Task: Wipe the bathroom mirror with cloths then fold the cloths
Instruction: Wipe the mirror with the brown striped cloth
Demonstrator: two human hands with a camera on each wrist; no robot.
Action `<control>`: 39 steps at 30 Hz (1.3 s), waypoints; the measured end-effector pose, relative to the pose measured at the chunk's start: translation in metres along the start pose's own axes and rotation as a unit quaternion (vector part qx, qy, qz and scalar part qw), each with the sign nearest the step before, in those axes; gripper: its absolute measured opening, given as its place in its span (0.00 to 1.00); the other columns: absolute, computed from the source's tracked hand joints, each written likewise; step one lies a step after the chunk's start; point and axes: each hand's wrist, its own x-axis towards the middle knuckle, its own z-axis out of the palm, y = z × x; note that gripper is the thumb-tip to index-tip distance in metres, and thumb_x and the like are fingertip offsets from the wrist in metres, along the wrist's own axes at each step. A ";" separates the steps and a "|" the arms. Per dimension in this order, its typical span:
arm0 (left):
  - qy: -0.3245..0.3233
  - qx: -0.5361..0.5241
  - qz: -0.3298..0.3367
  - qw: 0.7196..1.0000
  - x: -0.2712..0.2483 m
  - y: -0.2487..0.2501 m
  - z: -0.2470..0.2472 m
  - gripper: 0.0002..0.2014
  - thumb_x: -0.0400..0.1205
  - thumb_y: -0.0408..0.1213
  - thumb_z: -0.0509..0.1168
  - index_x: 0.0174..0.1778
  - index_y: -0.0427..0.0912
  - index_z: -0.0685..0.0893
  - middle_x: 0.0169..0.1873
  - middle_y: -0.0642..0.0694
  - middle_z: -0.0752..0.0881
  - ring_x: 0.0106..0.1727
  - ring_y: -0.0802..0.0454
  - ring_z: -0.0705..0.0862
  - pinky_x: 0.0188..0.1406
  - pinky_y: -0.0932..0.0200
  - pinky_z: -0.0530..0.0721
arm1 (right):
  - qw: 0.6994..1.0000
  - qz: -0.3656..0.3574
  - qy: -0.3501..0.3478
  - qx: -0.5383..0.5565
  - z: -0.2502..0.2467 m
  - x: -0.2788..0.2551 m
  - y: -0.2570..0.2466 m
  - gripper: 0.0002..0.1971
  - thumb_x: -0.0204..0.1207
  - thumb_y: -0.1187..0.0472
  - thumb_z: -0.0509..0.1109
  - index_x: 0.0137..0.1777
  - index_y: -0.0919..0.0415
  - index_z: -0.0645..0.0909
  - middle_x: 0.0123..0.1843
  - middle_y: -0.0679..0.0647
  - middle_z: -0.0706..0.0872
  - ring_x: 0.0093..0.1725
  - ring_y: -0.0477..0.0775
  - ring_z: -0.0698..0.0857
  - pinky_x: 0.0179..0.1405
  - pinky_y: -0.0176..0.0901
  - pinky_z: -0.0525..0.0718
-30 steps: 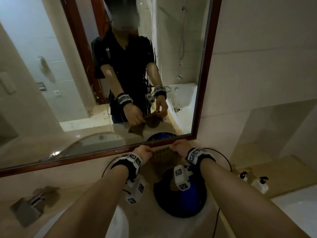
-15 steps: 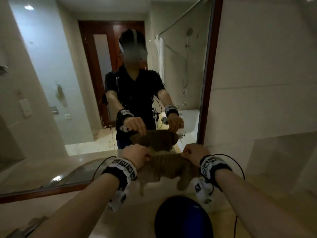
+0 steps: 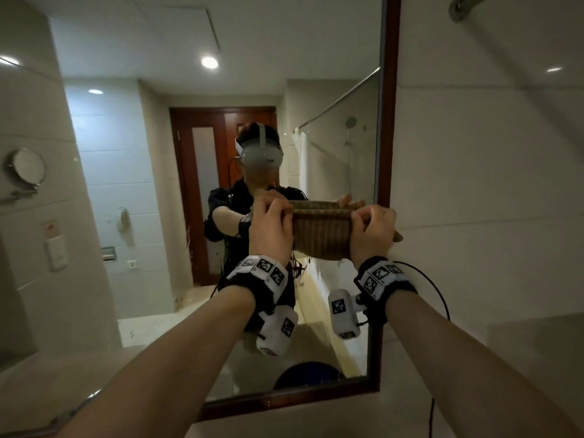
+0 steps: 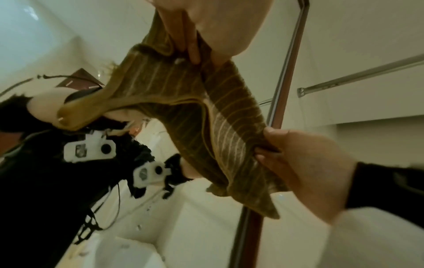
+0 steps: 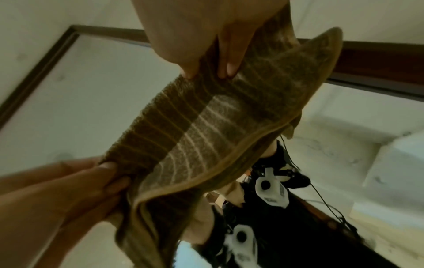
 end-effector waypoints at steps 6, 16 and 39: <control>0.017 0.050 0.145 0.988 0.039 -0.004 0.009 0.12 0.81 0.31 0.63 0.61 0.38 0.78 0.67 0.42 0.68 0.64 0.51 0.75 0.66 0.63 0.74 | 0.988 -0.139 -0.002 -0.059 0.013 0.052 0.004 0.04 0.78 0.60 0.70 0.46 0.60 0.80 0.62 0.54 0.69 0.53 0.44 0.73 0.56 0.35 0.75; 0.020 0.133 0.236 0.962 0.061 -0.015 0.031 0.09 0.82 0.37 0.62 0.56 0.41 0.80 0.57 0.44 0.80 0.60 0.47 0.77 0.57 0.45 0.78 | 0.947 -0.314 0.056 -0.021 0.020 0.072 0.022 0.07 0.67 0.73 0.73 0.39 0.65 0.77 0.46 0.56 0.76 0.44 0.49 0.75 0.50 0.36 0.77; -0.050 0.385 0.280 0.878 0.211 0.031 -0.023 0.36 0.83 0.64 0.44 0.83 0.57 0.37 0.84 0.55 0.41 0.82 0.50 0.53 0.77 0.43 0.54 | 0.944 -0.228 0.022 -0.237 0.067 0.148 -0.074 0.32 0.81 0.43 0.41 0.86 0.45 0.42 0.87 0.59 0.40 0.84 0.67 0.47 0.82 0.64 0.43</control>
